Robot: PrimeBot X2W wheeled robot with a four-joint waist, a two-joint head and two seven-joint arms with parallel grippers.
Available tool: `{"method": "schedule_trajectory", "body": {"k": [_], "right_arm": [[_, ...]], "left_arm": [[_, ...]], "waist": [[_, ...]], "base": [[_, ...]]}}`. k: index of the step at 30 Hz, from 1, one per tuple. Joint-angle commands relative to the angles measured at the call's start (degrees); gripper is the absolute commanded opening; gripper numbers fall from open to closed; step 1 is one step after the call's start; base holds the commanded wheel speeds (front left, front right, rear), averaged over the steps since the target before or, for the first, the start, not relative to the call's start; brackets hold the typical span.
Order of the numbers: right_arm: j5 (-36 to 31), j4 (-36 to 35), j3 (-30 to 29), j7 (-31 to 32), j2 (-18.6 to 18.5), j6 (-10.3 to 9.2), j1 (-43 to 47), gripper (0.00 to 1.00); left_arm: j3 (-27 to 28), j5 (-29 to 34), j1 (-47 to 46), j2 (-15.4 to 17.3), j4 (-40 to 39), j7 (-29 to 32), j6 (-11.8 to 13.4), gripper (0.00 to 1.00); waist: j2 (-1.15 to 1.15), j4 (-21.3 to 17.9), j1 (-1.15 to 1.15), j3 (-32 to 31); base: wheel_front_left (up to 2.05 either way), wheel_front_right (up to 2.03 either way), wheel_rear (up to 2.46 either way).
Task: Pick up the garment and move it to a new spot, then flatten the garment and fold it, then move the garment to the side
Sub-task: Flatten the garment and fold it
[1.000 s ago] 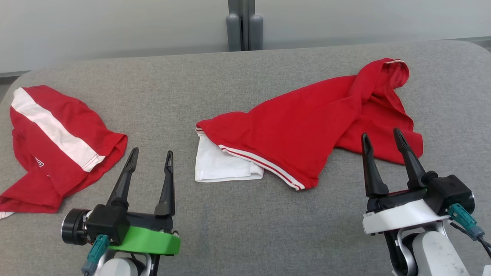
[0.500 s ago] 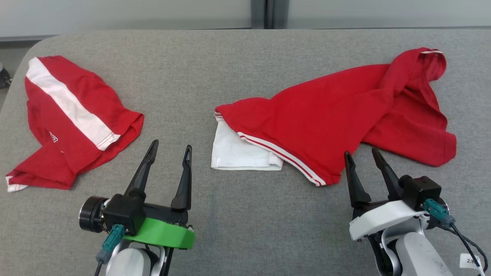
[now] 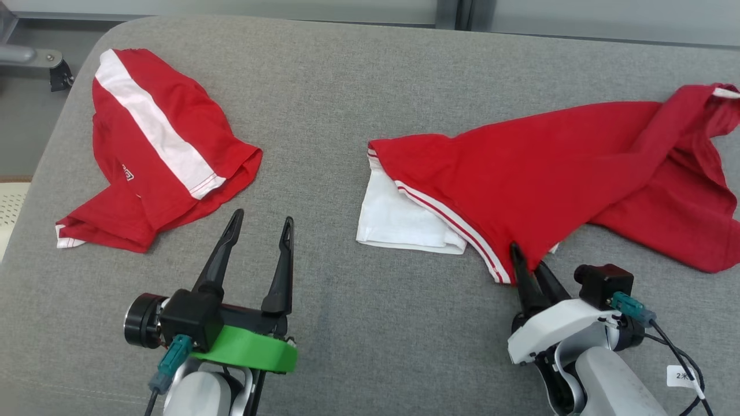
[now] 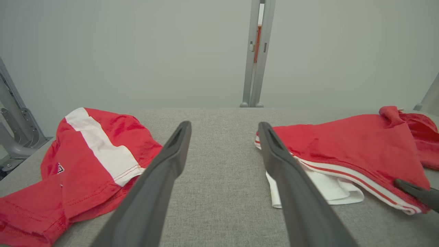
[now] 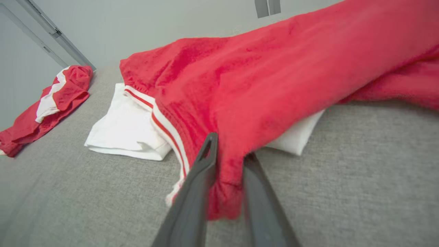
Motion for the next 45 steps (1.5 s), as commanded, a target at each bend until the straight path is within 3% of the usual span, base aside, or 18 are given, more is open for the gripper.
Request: {"method": "schedule_trajectory", "body": {"k": [1, 12, 17, 21, 24, 29, 37, 41, 42, 43, 45], "right_arm": [[-0.16, -0.53, -0.01, -0.18, -0.28, -0.08, -0.82, 0.0], [-5.96, -15.52, 1.27, -0.17, -0.22, -0.08, 2.05, 0.0], [-8.79, -22.37, 1.67, -0.18, -0.19, -0.08, 2.0, 0.0], [-12.05, -23.83, 2.3, -0.18, -0.2, -0.08, -1.2, 0.0], [-12.64, -21.13, 1.44, 0.64, -0.4, -0.08, -5.65, 0.0], [-14.65, -12.25, 1.43, 3.47, -5.07, -0.09, -18.23, 0.0], [-12.76, 4.91, -0.12, 6.04, -14.56, -0.09, -35.26, 0.0], [-13.93, 13.08, 1.28, 5.92, -17.61, -0.09, -40.97, 0.0], [-14.23, 14.6, 1.48, 5.77, -17.97, -0.09, -42.12, 0.29], [-14.54, 16.82, 1.35, 5.69, -18.39, -0.09, -43.65, 1.0], [-16.21, 20.83, 1.1, 5.49, -19.34, -0.09, -45.85, 1.0]], "left_arm": [[0.08, -0.14, -0.24, 0.03, 0.11, 0.02, 0.25, 1.0], [-0.08, -0.45, 1.48, 0.02, 0.24, 0.02, 0.72, 1.0], [-1.18, -1.02, 1.83, 0.03, 0.2, 0.02, 0.93, 1.0], [-1.91, -1.66, 2.05, 0.03, 0.14, 0.02, 1.08, 1.0], [-2.64, -2.22, 0.98, 0.03, -0.27, 0.02, 1.13, 1.0], [-5.65, -3.37, -1.42, 0.04, -0.26, 0.02, 0.29, 1.0], [-9.15, -6.99, -3.76, 0.03, -0.62, 0.02, 1.77, 1.0], [-10.7, -8.46, -4.4, 0.0, -0.65, 0.02, 2.54, 1.0], [-10.9, -8.8, -4.53, 0.01, -0.68, 0.02, 2.78, 1.0], [-11.03, -9.12, -4.63, 0.01, -0.74, 0.01, 3.03, 1.0], [-11.41, -9.58, -4.69, 0.01, -0.78, 0.01, 3.45, 1.0]], "waist": [[0.0, -0.14, 0.0, -0.59], [0.0, -3.27, 0.0, -4.65], [0.0, -2.85, 0.0, -5.91], [0.0, -1.26, 0.0, -5.71], [0.0, 0.3, 0.0, -3.8], [0.0, 4.76, 0.0, 0.61], [0.0, 12.75, 0.0, 6.24], [0.0, 15.91, 0.0, 7.55], [0.0, 16.45, 0.0, 7.69], [0.0, 16.93, 0.0, 7.77], [0.0, 17.51, 0.0, 7.73]], "base": [[0.0, 0.0, 0.0], [0.0, 0.0, 0.0], [0.0, 0.0, 0.0], [0.0, 0.0, 0.0], [0.0, 0.0, 0.0], [0.0, 0.0, 0.0], [0.0, 0.0, 0.0], [0.0, 0.0, 0.0], [0.0, 0.0, 0.0], [0.0, 0.0, 0.0], [0.0, 0.0, 0.0]]}}
